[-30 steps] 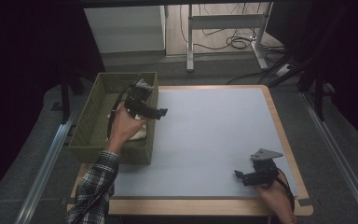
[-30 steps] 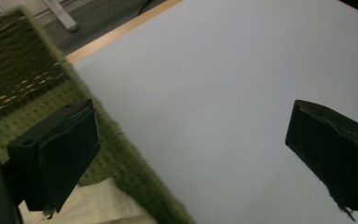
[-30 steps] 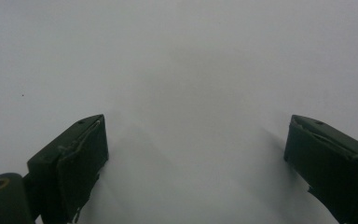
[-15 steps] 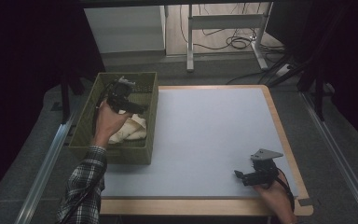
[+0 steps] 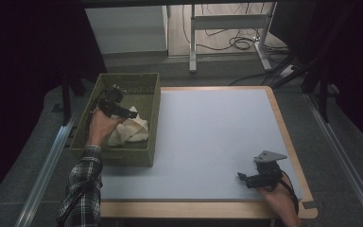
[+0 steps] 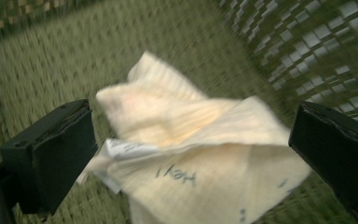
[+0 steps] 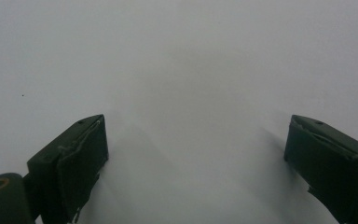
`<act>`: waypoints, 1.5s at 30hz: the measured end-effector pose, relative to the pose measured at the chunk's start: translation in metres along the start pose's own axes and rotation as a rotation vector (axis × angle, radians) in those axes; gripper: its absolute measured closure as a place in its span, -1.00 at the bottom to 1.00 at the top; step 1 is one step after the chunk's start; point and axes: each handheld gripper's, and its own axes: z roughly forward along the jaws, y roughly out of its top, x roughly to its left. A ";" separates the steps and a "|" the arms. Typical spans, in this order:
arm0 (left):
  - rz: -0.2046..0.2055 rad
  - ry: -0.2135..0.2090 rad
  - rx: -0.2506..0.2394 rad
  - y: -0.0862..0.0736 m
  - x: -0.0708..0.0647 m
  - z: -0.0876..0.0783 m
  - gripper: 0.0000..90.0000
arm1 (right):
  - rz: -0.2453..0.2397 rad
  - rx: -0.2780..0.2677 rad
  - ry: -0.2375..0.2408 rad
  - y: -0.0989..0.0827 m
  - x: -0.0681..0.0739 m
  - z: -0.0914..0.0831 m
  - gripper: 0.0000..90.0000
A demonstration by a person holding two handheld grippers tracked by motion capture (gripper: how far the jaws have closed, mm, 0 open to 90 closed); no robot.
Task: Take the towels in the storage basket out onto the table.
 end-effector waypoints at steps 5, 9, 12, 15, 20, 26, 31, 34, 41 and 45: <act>-0.047 -0.025 0.095 -0.004 0.012 0.015 -0.96 | 0.000 0.000 0.000 0.000 0.000 0.000 -0.86; -0.084 -0.041 0.164 -0.008 0.017 0.027 -0.95 | 0.000 0.000 0.000 0.000 0.000 0.000 -0.86; -0.109 -0.042 0.247 -0.011 0.021 0.042 -0.95 | 0.001 0.000 0.000 0.000 0.000 0.000 -0.86; -0.117 -0.037 0.283 -0.013 0.020 0.049 -0.94 | 0.001 0.000 0.000 0.000 0.000 0.000 -0.86; -0.091 -0.018 0.404 -0.015 0.013 0.065 -0.92 | 0.001 -0.001 0.000 0.000 0.000 0.000 -0.86; -0.110 -0.052 0.437 -0.018 0.012 0.066 -0.60 | 0.001 -0.001 0.001 0.000 0.000 0.000 -0.86; -0.127 -0.084 0.405 -0.018 0.011 0.057 0.35 | 0.001 -0.001 0.001 0.000 0.000 0.000 -0.86; -0.124 -0.101 0.400 -0.018 0.011 0.056 0.62 | 0.000 0.000 0.000 0.000 0.000 0.000 -0.86; -0.120 -0.080 0.285 -0.013 0.016 0.037 0.64 | 0.001 -0.001 0.001 0.000 0.000 0.000 -0.86; -0.110 -0.087 0.236 -0.011 0.016 0.024 0.64 | 0.001 0.000 0.001 0.000 0.000 0.000 -0.86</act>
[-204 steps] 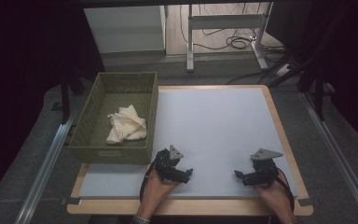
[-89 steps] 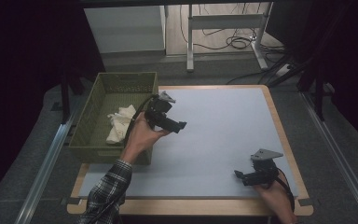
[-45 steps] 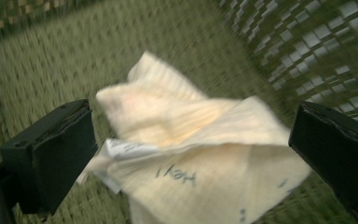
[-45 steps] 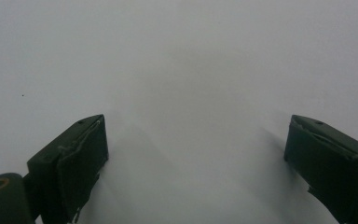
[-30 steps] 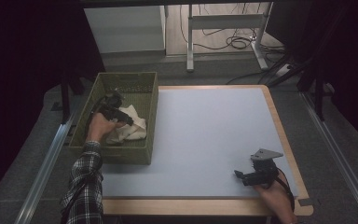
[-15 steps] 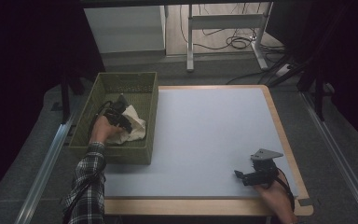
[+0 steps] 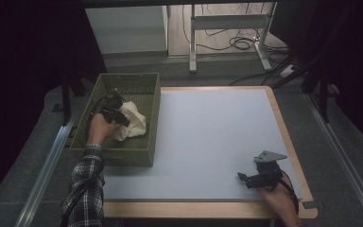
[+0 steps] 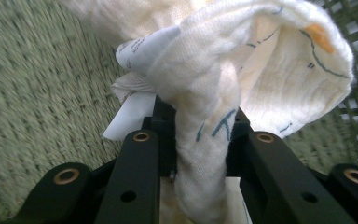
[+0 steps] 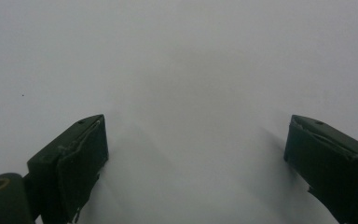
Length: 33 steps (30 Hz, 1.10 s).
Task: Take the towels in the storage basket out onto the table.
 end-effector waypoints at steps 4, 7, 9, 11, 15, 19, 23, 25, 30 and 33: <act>-0.001 -0.005 -0.063 -0.003 0.001 -0.020 0.63 | 0.000 0.000 0.000 0.000 0.000 0.000 -0.86; -0.009 -0.013 -0.101 -0.006 0.000 -0.032 0.63 | -0.001 0.000 0.000 0.000 0.000 0.000 -0.86; -0.018 -0.006 -0.131 -0.007 0.000 -0.040 0.63 | -0.001 0.000 0.000 0.000 0.000 0.000 -0.86; -0.022 -0.001 -0.154 -0.010 0.000 -0.047 0.63 | -0.001 0.000 0.000 0.000 0.000 0.000 -0.86; -0.006 0.016 -0.192 -0.014 -0.002 -0.062 0.62 | -0.001 0.000 -0.001 0.000 0.000 0.000 -0.86; 0.017 0.024 -0.234 -0.018 -0.005 -0.075 0.62 | -0.001 0.000 -0.001 0.000 0.000 0.000 -0.86; 0.030 0.024 -0.278 -0.021 -0.009 -0.086 0.62 | -0.001 0.001 -0.001 0.000 0.000 0.000 -0.86; 0.040 0.020 -0.300 -0.022 -0.012 -0.091 0.62 | -0.001 0.001 -0.001 0.000 0.000 0.000 -0.86; 0.071 0.000 -0.343 -0.022 -0.022 -0.098 0.62 | -0.001 0.001 0.000 0.000 0.000 0.000 -0.86; 0.092 -0.007 -0.360 -0.021 -0.029 -0.101 0.62 | -0.001 0.001 -0.001 0.000 0.000 0.000 -0.86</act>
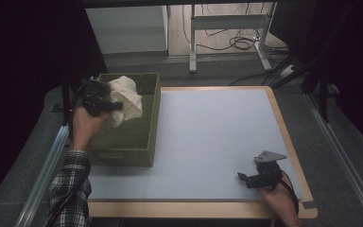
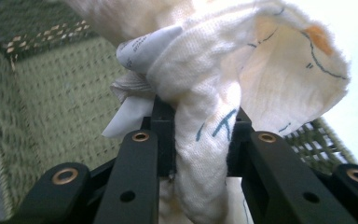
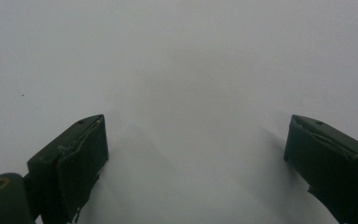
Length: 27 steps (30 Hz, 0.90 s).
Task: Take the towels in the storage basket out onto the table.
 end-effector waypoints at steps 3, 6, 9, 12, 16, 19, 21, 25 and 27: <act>0.030 -0.001 -0.016 0.005 -0.009 -0.002 0.62 | 0.000 0.000 0.000 0.000 0.000 0.000 -0.86; 0.042 -0.015 -0.035 0.009 -0.015 -0.005 0.62 | 0.000 0.000 0.000 0.000 0.000 0.000 -0.86; 0.057 -0.029 -0.052 0.014 -0.023 -0.007 0.62 | 0.000 0.000 0.000 0.000 0.000 0.000 -0.86; 0.079 -0.044 -0.063 0.021 -0.034 -0.007 0.61 | 0.000 0.000 0.000 0.000 0.000 0.000 -0.86; 0.110 -0.063 -0.066 0.028 -0.048 -0.004 0.61 | 0.001 0.000 0.001 0.000 0.000 0.000 -0.86; 0.131 -0.073 -0.065 0.033 -0.058 0.000 0.61 | 0.001 0.000 0.001 0.000 0.000 0.000 -0.86; 0.137 -0.086 -0.068 0.035 -0.063 0.004 0.61 | 0.000 0.000 0.001 0.000 0.000 0.000 -0.86; 0.163 -0.109 -0.068 0.041 -0.078 0.011 0.60 | 0.001 0.000 0.002 0.000 0.000 0.000 -0.86; 0.171 -0.118 -0.066 0.043 -0.085 0.014 0.60 | 0.000 0.001 0.002 0.000 0.000 0.000 -0.86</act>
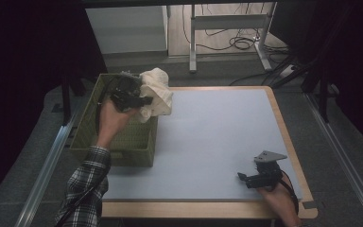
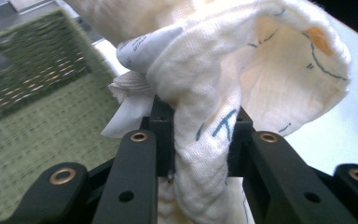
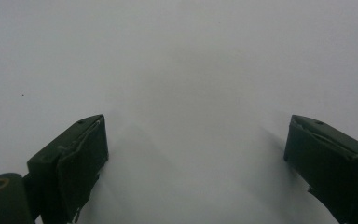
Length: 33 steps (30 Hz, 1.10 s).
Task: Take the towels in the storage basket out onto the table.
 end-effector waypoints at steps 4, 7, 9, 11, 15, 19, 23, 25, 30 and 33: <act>0.021 -0.023 0.003 0.006 -0.013 0.011 0.60 | 0.001 0.000 0.000 0.000 0.000 0.000 -0.86; 0.042 -0.044 0.006 0.011 -0.024 0.020 0.60 | 0.000 0.000 0.000 0.000 0.000 0.000 -0.86; 0.051 -0.055 0.005 0.013 -0.031 0.026 0.59 | 0.001 0.001 0.001 0.000 0.000 0.000 -0.86; 0.065 -0.069 0.005 0.016 -0.040 0.033 0.59 | 0.000 0.001 0.001 0.000 0.000 0.000 -0.86; 0.086 -0.100 0.011 0.020 -0.057 0.045 0.58 | 0.001 0.002 0.001 0.000 0.000 0.000 -0.86; 0.107 -0.124 0.013 0.021 -0.074 0.059 0.58 | 0.001 0.001 0.001 0.000 0.000 0.000 -0.86; 0.123 -0.148 0.021 0.021 -0.089 0.073 0.58 | 0.000 0.001 0.001 0.000 0.000 0.000 -0.86; 0.131 -0.155 0.029 0.020 -0.096 0.080 0.57 | 0.002 0.000 0.002 0.000 0.000 0.000 -0.86; 0.144 -0.170 0.043 0.015 -0.111 0.099 0.56 | 0.000 0.001 0.001 0.000 0.000 0.000 -0.86; 0.163 -0.158 0.053 0.010 -0.120 0.109 0.55 | 0.000 0.001 0.001 0.000 0.000 0.000 -0.86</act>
